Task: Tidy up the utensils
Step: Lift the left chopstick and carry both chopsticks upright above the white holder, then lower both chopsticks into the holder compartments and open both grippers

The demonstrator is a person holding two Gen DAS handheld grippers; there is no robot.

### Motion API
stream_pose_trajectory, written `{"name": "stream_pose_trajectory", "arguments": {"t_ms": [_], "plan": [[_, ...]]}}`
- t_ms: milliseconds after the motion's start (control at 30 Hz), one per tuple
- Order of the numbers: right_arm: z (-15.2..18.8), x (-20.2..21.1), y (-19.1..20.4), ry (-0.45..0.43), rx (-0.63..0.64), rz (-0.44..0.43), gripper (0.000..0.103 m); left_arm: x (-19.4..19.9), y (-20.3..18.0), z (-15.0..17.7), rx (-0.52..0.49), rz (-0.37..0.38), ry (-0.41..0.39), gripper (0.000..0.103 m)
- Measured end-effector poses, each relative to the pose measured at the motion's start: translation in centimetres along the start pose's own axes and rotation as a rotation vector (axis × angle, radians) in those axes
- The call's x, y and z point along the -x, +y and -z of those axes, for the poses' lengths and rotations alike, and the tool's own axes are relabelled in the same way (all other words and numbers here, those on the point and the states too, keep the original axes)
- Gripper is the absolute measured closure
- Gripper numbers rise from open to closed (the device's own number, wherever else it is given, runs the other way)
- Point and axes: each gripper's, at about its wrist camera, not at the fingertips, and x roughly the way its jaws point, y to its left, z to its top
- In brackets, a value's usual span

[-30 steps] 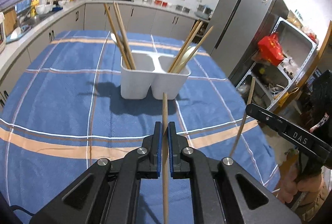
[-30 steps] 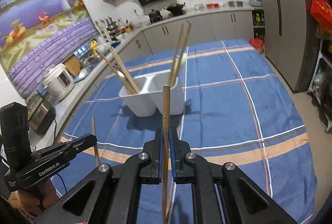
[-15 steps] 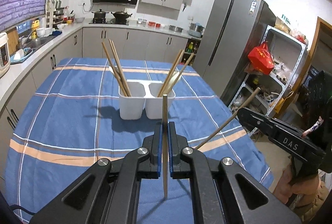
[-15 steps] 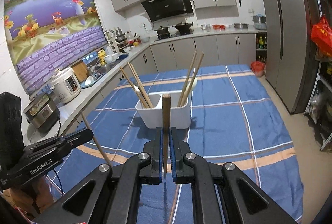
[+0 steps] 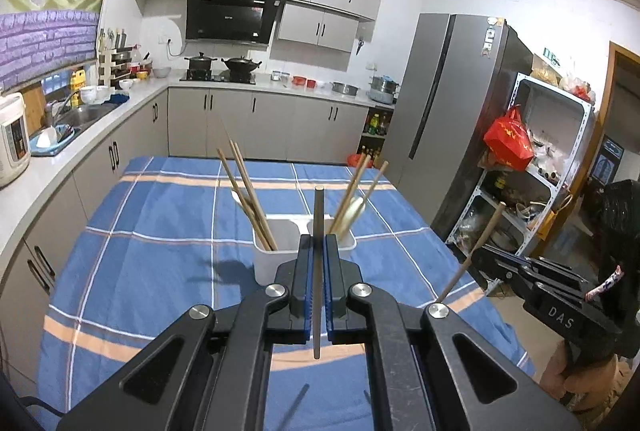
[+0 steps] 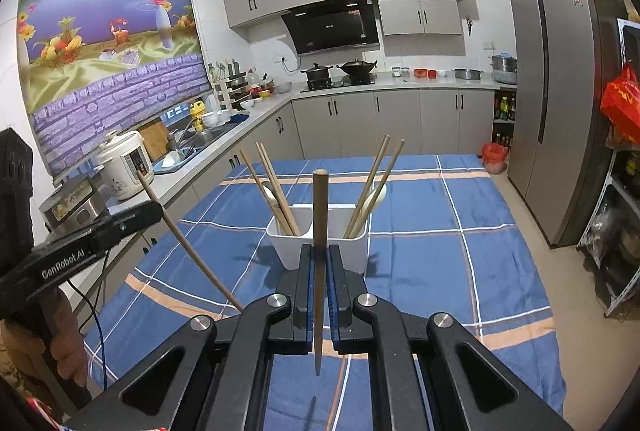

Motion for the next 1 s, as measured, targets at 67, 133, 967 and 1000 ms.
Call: {"name": "stream_pose_trajectory", "arguments": {"t_ms": [67,133,967,1000], "plan": [[-0.4,-0.2,0.2,-0.002,0.003,0.002,0.097,0.1,0.4,-0.6,0.002,0.003,-0.007,0.099],[-1.0,-0.4,0.4,-0.004,0.01,0.006,0.097,0.1,0.7,-1.1,0.003,0.005,-0.011,0.099],[-12.8,-10.4,-1.9,-0.079,-0.035,0.059,0.097,-12.4,3.1,-13.4,-0.043,-0.001,-0.042,0.103],[-12.6,-11.5,-2.4,-0.057,-0.05,0.062,0.097,-13.7,3.3,-13.2,-0.037,-0.006,-0.02,0.103]]}}
